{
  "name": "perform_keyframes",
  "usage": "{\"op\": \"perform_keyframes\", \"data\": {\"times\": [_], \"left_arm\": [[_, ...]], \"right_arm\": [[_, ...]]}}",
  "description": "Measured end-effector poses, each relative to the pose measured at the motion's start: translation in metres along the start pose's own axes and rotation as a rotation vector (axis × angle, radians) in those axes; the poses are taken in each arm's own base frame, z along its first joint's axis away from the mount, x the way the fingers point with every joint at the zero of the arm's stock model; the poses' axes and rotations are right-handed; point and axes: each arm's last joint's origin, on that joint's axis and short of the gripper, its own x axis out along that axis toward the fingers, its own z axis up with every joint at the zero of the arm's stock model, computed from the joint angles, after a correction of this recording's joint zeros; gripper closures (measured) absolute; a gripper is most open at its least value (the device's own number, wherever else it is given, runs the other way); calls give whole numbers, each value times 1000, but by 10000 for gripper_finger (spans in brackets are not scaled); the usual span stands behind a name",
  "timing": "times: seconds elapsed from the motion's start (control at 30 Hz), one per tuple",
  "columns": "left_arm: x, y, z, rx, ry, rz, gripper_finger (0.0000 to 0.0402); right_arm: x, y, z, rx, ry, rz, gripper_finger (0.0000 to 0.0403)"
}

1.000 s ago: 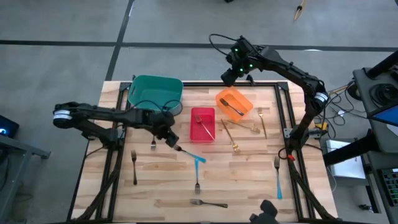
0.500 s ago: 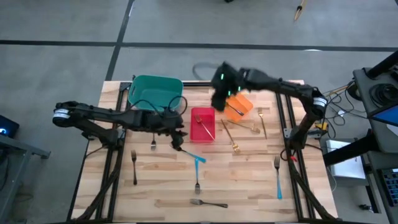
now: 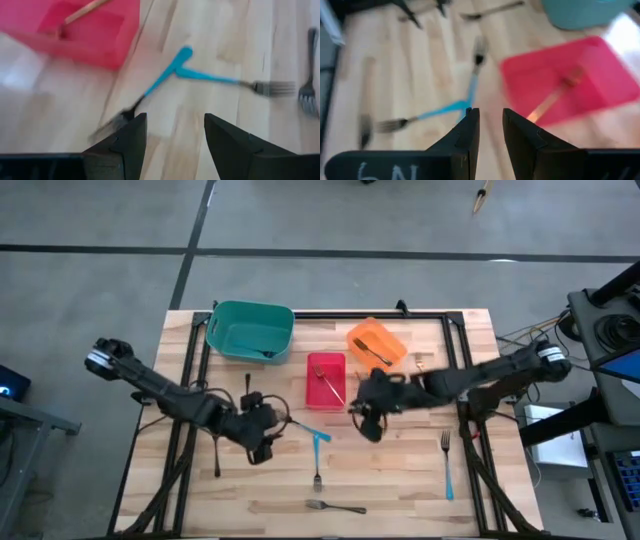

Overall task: Sort silverware by color (type)
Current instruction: Put the blue fork into the green bin

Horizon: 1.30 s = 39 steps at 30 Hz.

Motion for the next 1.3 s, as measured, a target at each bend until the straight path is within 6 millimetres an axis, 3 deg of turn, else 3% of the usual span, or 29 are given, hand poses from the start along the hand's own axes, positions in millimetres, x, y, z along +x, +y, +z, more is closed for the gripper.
{"op": "perform_keyframes", "data": {"times": [0.17, 0.33, 0.77, 1.07, 1.3], "left_arm": [[12, 5, -27, -21, 8, 59, 223], [29, 15, -47, -40, -30, 70, 223], [49, 41, -73, -140, -158, 208, 223], [53, 53, -81, -129, -193, 294, 223], [53, 55, -79, -111, -241, 359, 223]], "right_arm": [[23, 24, -24, 48, -170, 86, 328], [57, 29, -34, 46, -175, 62, 328], [133, 46, -13, -27, -115, -3, 328], [170, 48, 0, -70, 75, -223, 328], [206, 44, 0, -67, 142, -251, 328]]}}
